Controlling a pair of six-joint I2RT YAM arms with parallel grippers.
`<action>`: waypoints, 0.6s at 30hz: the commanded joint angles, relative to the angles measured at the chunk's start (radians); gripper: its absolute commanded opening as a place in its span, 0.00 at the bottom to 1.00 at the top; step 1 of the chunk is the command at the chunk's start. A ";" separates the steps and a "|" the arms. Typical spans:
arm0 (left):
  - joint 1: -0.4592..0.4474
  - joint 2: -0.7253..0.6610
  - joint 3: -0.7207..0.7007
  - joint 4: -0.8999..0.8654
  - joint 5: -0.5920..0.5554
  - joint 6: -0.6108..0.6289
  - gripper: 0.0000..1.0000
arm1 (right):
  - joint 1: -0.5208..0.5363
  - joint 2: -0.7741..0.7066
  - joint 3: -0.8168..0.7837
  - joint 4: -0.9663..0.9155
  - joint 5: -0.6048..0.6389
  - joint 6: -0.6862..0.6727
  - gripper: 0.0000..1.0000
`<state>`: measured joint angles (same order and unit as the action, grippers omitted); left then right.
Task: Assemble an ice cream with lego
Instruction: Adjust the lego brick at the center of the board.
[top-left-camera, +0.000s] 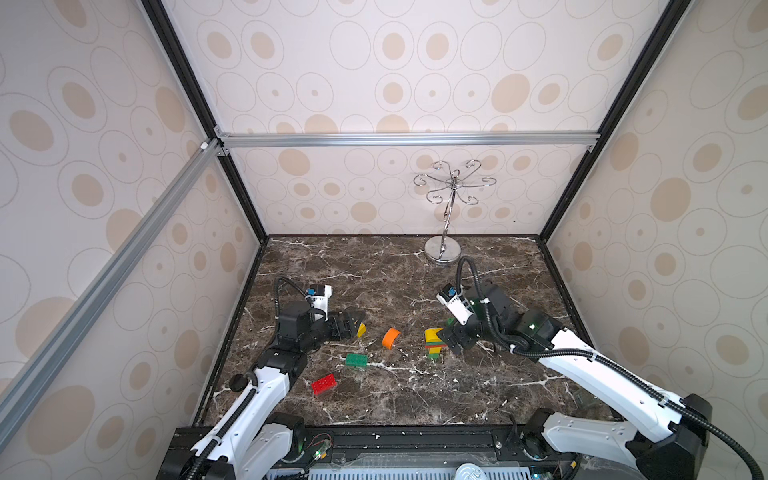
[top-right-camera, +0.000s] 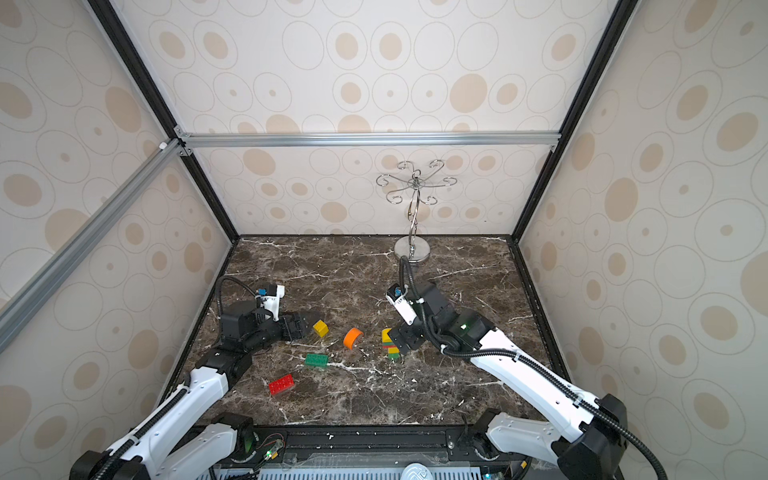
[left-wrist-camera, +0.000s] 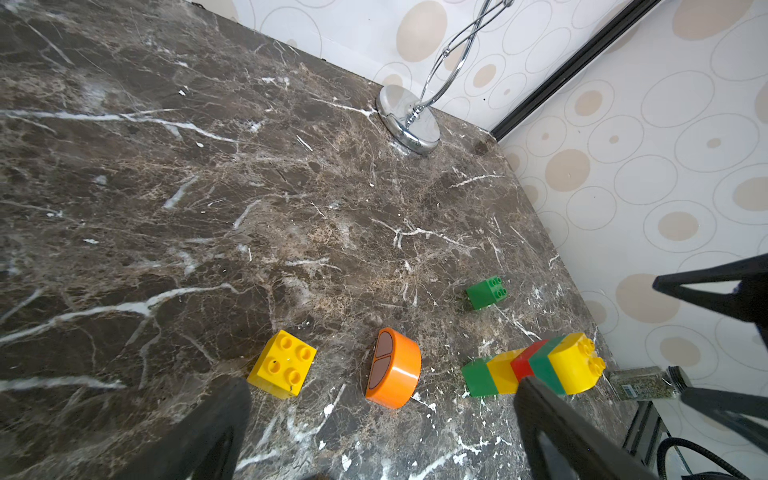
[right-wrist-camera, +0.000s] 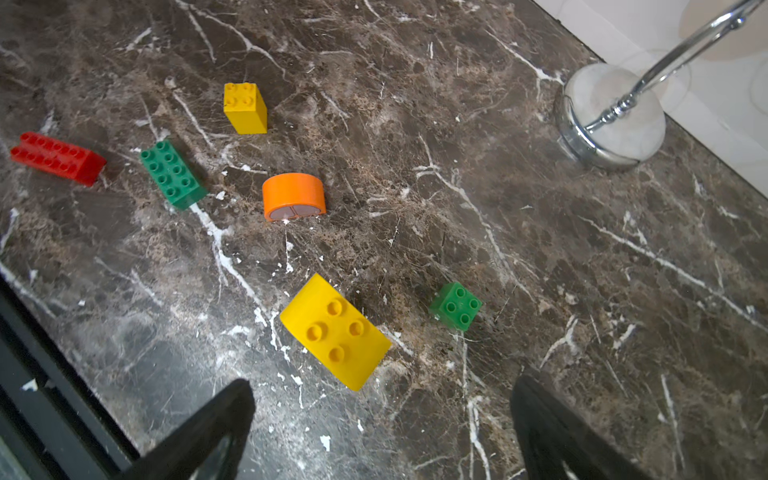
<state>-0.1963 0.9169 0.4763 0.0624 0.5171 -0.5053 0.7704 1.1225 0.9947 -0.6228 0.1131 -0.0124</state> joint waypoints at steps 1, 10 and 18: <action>0.008 -0.028 -0.005 -0.003 -0.009 -0.011 1.00 | 0.056 -0.052 -0.065 0.093 0.184 0.222 0.98; 0.008 -0.041 -0.006 -0.004 -0.012 -0.012 1.00 | 0.195 -0.122 -0.229 0.243 0.316 0.349 0.98; 0.008 -0.059 -0.010 -0.009 -0.030 -0.016 1.00 | 0.320 -0.163 -0.407 0.499 0.492 0.345 0.98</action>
<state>-0.1963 0.8757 0.4656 0.0612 0.4984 -0.5095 1.0634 0.9646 0.6098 -0.2474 0.4953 0.3183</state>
